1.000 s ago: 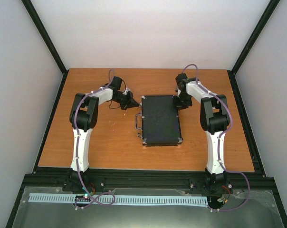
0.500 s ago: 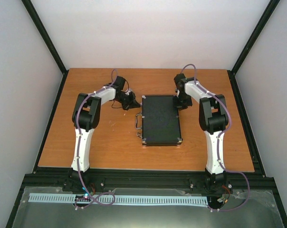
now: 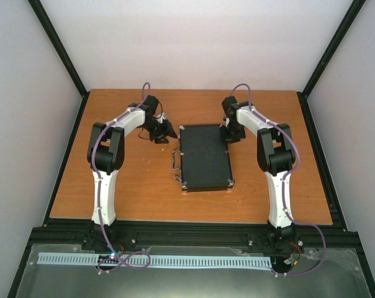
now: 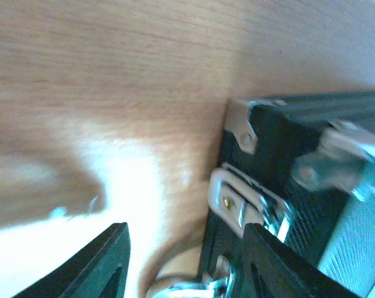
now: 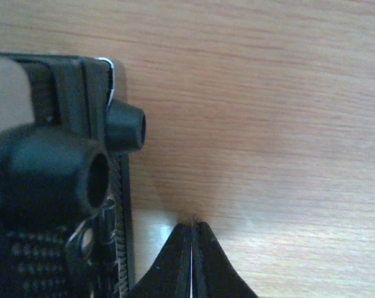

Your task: Pack up texas hold em set

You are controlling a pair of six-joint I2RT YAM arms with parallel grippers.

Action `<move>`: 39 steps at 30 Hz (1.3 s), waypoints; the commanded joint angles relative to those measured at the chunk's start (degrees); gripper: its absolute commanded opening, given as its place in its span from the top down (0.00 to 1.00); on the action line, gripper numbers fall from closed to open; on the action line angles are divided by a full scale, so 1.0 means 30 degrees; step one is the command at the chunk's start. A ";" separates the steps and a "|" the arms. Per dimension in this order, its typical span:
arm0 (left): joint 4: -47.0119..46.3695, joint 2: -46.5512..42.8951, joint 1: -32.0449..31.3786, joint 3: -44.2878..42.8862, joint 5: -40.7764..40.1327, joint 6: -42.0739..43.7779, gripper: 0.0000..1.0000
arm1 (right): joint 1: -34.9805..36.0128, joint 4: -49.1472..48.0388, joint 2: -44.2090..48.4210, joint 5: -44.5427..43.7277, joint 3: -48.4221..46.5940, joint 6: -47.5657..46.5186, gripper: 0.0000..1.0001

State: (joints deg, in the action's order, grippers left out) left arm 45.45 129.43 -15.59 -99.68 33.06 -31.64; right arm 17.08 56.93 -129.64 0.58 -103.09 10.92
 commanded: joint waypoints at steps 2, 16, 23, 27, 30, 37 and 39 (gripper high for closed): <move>0.2252 -0.3868 0.0276 0.0461 -0.1581 0.3242 0.39 | 0.0816 -0.0262 -0.0904 0.1858 -0.0593 -0.0229 0.97; -0.0439 -1.1987 -0.2237 1.0986 0.0414 0.5320 0.99 | 0.0663 -0.0866 0.0299 0.1764 0.0934 -0.0888 0.97; -0.1894 -1.1887 -0.4731 1.2015 -0.0346 0.3518 0.99 | 0.0663 -0.1184 0.0818 0.1782 0.1704 -0.0974 0.97; -0.2162 -1.1821 -0.5189 1.2737 -0.0818 0.3071 0.99 | 0.0649 -0.1260 0.0866 0.1881 0.1851 -0.0951 0.97; -0.2042 -1.1554 -0.5231 1.3044 -0.1187 0.2945 0.99 | 0.0664 -0.1532 0.1032 0.1968 0.2179 -0.0871 0.97; -0.1431 -1.1194 -0.5231 1.3718 -0.2255 0.2983 0.99 | 0.0638 -0.1761 0.1427 0.1884 0.2845 -0.0781 0.97; -0.1327 -1.1212 -0.5232 1.4053 -0.2640 0.2958 0.99 | 0.0634 -0.1707 0.1466 0.1740 0.2976 -0.0873 0.97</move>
State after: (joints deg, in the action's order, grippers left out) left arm 40.64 95.24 -30.94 -58.94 28.71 -22.28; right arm 18.31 50.11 -125.91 4.99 -96.25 8.78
